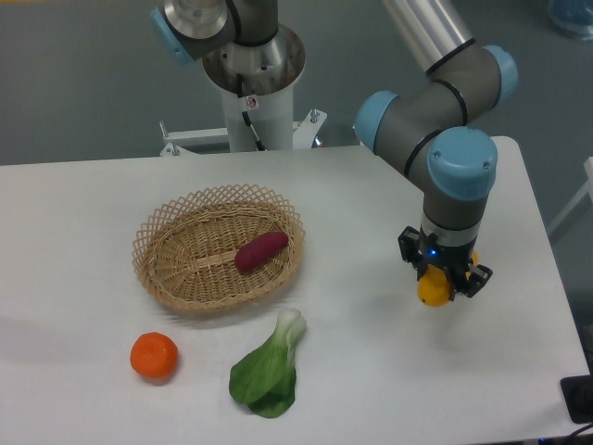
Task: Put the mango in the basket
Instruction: 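Hold the yellow mango in the gripper and begin lifting it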
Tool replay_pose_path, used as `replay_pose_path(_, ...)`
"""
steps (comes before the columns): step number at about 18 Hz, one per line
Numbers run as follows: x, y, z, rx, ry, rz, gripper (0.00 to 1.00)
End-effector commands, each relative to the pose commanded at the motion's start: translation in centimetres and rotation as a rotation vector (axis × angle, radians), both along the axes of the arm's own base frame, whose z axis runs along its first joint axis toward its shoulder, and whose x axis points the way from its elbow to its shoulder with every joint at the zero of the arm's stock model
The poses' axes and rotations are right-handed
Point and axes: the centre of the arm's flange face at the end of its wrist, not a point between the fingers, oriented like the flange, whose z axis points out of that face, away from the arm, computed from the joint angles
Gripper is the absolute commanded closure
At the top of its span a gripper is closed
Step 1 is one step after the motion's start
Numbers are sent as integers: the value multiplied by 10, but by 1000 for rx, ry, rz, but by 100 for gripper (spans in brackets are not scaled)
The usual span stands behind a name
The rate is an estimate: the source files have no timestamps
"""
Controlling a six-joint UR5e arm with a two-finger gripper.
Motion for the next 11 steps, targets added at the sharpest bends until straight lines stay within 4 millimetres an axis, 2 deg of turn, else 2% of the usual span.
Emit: replay_pose_path(11,5,4,2,2,-1,-8,45)
